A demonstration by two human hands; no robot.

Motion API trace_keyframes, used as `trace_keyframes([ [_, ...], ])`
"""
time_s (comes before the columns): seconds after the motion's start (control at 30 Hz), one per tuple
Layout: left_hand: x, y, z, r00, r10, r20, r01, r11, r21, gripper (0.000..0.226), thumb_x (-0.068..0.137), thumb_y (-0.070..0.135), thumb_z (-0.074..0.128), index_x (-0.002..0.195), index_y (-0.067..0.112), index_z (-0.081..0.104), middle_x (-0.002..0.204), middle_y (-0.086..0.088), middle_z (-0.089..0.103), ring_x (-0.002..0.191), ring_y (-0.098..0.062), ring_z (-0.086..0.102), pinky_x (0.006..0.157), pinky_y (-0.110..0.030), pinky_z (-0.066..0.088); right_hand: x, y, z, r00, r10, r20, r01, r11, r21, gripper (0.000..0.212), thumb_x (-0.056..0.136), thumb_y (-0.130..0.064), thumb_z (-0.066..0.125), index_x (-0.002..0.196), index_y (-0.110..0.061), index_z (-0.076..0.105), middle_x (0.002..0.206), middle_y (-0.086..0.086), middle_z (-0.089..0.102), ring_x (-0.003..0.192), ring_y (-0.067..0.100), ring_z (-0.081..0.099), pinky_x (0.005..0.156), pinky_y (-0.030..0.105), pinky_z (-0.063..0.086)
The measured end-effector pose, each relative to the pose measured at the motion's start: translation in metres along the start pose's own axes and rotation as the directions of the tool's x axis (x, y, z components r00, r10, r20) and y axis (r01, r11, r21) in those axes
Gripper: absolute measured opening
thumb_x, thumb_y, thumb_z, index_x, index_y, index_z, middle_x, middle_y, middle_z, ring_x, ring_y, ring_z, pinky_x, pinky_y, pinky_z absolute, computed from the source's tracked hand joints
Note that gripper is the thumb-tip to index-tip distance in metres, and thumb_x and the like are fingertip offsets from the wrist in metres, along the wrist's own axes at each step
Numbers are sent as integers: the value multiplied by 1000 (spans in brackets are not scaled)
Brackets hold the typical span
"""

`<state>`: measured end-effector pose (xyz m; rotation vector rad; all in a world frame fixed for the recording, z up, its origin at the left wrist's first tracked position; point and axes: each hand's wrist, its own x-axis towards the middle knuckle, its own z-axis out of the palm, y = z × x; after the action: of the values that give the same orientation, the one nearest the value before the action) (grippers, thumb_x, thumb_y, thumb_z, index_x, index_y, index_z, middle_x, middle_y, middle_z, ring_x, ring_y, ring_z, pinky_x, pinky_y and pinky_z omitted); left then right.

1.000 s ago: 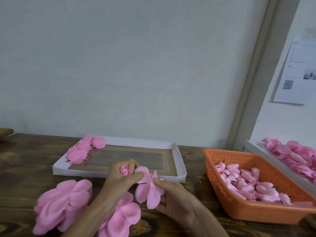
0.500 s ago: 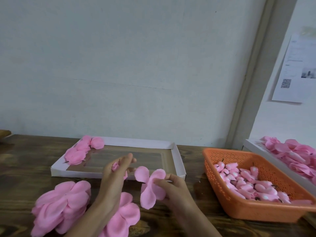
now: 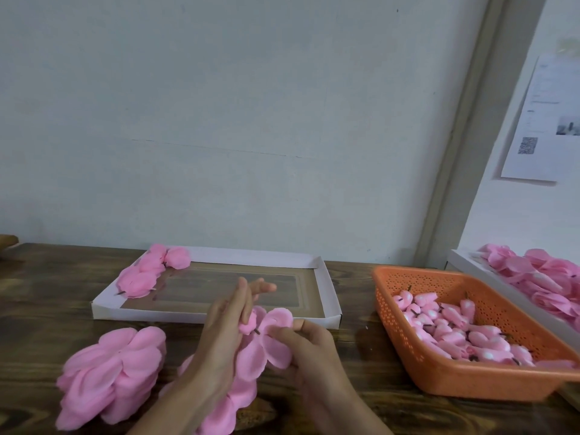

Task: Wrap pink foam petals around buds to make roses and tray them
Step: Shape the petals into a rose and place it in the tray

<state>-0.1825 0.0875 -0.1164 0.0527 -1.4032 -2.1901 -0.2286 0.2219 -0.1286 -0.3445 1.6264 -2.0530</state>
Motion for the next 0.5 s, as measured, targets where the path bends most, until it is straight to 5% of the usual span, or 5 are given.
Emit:
trace_keyframes([
  [0.07, -2, 2, 2, 999, 25, -20, -25, 999, 34, 75, 91, 47, 52, 102, -27, 57, 92, -14, 68, 85, -25, 63, 76, -34, 49, 1, 0, -1, 1000, -12, -10, 12, 1000, -5, 35, 88, -14, 80, 110, 10, 68, 107, 25, 77, 109, 43, 72, 96, 54, 58],
  [0.13, -3, 4, 3, 998, 46, -35, -44, 997, 64, 76, 93, 51, 49, 99, -25, 57, 98, -8, 75, 88, -24, 62, 80, -37, 48, 3, 1, -2, 999, -23, -23, 23, 1000, -18, 33, 87, -15, 81, 108, 7, 70, 106, 24, 77, 111, 44, 70, 96, 55, 58],
  [0.33, -6, 4, 4, 995, 91, -37, -84, 984, 160, 77, 97, 45, 45, 98, -32, 52, 49, 12, 57, 62, 1, 61, 72, -27, 47, 4, 2, -2, 999, -45, -8, 45, 998, -36, 32, 84, -17, 84, 107, 1, 71, 105, 22, 77, 108, 42, 73, 90, 53, 61],
  [0.4, -4, 1, 4, 994, 108, -8, -105, 982, 157, 70, 95, 42, 47, 87, -27, 59, 53, 8, 59, 63, 2, 63, 90, -31, 51, 5, 1, -1, 996, -88, 4, 88, 993, -74, 29, 84, -19, 85, 102, -1, 71, 101, 20, 78, 103, 41, 74, 90, 55, 60],
  [0.5, -2, -5, 3, 989, 146, 3, -144, 971, 193, 51, 94, 39, 49, 68, 2, 72, 89, -17, 66, 85, -15, 63, 74, -17, 55, 3, -1, 2, 980, -195, 38, 198, 972, -123, 22, 90, -24, 81, 96, -5, 71, 90, 17, 80, 83, 29, 78, 70, 38, 60],
])
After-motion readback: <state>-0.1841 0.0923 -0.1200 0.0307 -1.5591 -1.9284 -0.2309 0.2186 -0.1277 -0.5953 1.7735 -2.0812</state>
